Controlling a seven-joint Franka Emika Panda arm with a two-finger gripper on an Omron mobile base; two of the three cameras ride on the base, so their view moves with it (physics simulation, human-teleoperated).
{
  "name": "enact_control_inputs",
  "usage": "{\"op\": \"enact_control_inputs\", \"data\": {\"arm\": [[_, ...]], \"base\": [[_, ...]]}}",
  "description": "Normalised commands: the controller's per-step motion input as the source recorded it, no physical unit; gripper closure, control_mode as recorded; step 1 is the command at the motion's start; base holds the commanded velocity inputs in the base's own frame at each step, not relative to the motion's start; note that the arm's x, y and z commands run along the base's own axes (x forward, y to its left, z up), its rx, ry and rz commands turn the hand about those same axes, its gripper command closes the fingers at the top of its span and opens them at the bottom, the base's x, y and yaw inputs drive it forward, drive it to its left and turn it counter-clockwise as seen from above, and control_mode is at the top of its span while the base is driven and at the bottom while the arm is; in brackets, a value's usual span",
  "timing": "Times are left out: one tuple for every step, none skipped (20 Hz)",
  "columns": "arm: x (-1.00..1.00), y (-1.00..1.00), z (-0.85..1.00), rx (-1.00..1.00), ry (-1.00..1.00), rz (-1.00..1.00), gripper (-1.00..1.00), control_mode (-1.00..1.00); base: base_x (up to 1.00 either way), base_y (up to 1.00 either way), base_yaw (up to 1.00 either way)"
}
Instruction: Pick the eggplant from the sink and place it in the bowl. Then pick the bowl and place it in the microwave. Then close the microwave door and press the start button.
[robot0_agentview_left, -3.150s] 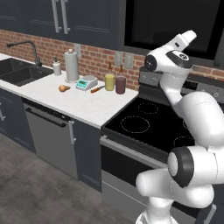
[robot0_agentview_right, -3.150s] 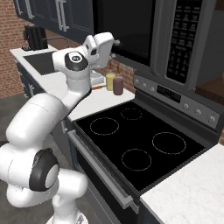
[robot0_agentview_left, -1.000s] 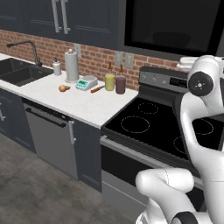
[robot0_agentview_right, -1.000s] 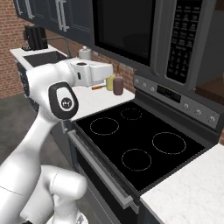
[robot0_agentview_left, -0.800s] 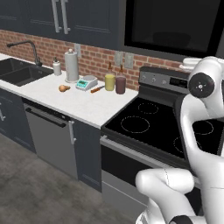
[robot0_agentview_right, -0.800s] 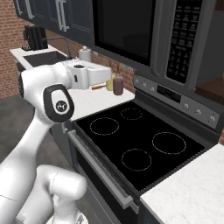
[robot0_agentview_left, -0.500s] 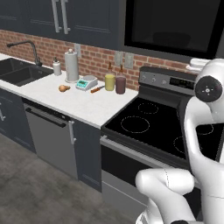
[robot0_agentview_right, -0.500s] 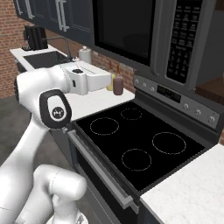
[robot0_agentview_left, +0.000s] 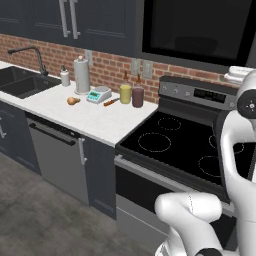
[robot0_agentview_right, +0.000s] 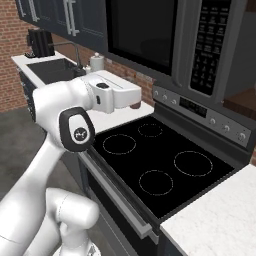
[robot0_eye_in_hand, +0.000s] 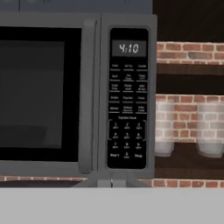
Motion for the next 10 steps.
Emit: {"op": "enact_control_inputs", "data": {"arm": [[0.0, -0.27, 0.0, 0.02, -0.02, 0.0, 1.0, -1.0], [0.0, -0.19, 0.0, 0.02, -0.01, 0.0, 1.0, -1.0], [0.0, -0.15, 0.0, 0.02, 0.0, 0.0, 1.0, -1.0], [0.0, -0.15, 0.0, 0.02, 0.0, 0.01, 1.0, -1.0], [0.0, -0.19, 0.0, 0.02, -0.01, 0.01, 1.0, -1.0], [0.0, -0.2, 0.0, 0.02, 0.0, 0.01, 1.0, -1.0], [0.0, -0.14, 0.0, 0.01, 0.0, 0.01, 1.0, -1.0], [0.04, -0.04, 0.0, 0.01, 0.0, 0.01, 1.0, -1.0], [0.05, 0.0, 0.0, 0.0, 0.0, 0.01, 1.0, -1.0], [0.11, 0.0, -0.01, 0.0, 0.0, 0.01, 1.0, -1.0]], "base": [[0.0, 0.0, 0.0], [0.0, 0.0, 0.0], [0.0, 0.0, 0.0], [0.0, 0.0, 0.0], [0.0, 0.0, 0.0], [0.0, 0.0, 0.0], [0.0, 0.0, 0.0], [0.0, 0.0, 0.0], [0.0, 0.0, 0.0], [0.0, 0.0, 0.0]]}}
